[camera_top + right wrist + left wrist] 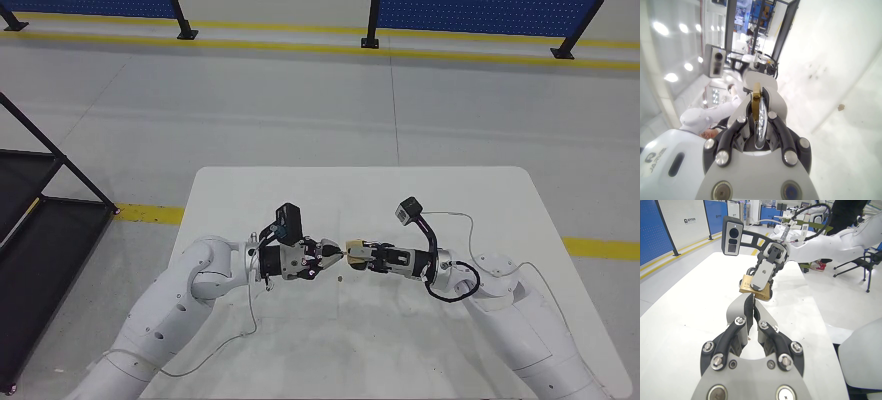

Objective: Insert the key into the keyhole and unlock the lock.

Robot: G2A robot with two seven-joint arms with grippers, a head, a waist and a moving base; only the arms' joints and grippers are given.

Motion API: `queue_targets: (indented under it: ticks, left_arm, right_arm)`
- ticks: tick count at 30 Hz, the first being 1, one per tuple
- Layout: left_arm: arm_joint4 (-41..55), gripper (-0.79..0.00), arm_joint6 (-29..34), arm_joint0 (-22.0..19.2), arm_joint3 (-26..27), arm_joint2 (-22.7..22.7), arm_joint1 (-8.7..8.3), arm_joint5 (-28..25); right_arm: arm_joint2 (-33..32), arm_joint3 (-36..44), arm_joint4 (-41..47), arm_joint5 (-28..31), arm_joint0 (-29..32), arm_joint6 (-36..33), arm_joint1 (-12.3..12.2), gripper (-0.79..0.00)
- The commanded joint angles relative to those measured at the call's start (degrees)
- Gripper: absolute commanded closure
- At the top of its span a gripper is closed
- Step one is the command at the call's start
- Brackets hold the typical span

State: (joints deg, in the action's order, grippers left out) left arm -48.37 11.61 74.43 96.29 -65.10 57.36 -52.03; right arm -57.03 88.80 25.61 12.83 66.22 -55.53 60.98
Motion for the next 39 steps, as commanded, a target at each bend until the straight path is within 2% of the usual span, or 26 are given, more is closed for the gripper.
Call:
queue_targets:
  ticks: [1,12,13,14,15,25,39]
  left_arm:
    - [-0.4,0.0,-0.2,0.1,0.1,0.0,0.01,0.2]
    - [-1.7,0.0,-0.7,0.2,0.3,0.1,0.04,0.7]
    - [-1.6,-0.246,-0.4,0.2,0.2,0.2,0.05,1.0]
    - [-1.6,-0.579,-0.2,0.2,0.2,0.2,0.05,1.2]
    - [-1.5,-0.785,-0.1,0.2,0.4,0.2,0.06,1.4]
    - [-1.7,-0.785,-0.8,1.3,0.4,-1.8,-0.28,2.1]
    - [-1.5,-0.785,-1.7,7.8,2.1,-9.0,-1.71,2.1]
  right_arm:
    - [0.0,0.0,0.0,0.0,0.0,0.0,0.0,0.0]
    - [0.0,0.0,0.0,0.0,0.0,0.0,0.0,0.0]
    - [0.0,0.0,0.0,0.0,0.0,0.0,0.0,0.0]
    - [0.0,0.0,0.0,0.0,0.0,0.0,0.0,0.0]
    - [0.0,0.0,0.0,0.0,0.0,0.0,0.0,0.0]
    - [0.0,0.0,0.0,0.0,0.0,0.0,0.0,0.0]
    - [0.0,0.0,0.0,0.0,0.0,0.0,0.0,0.0]
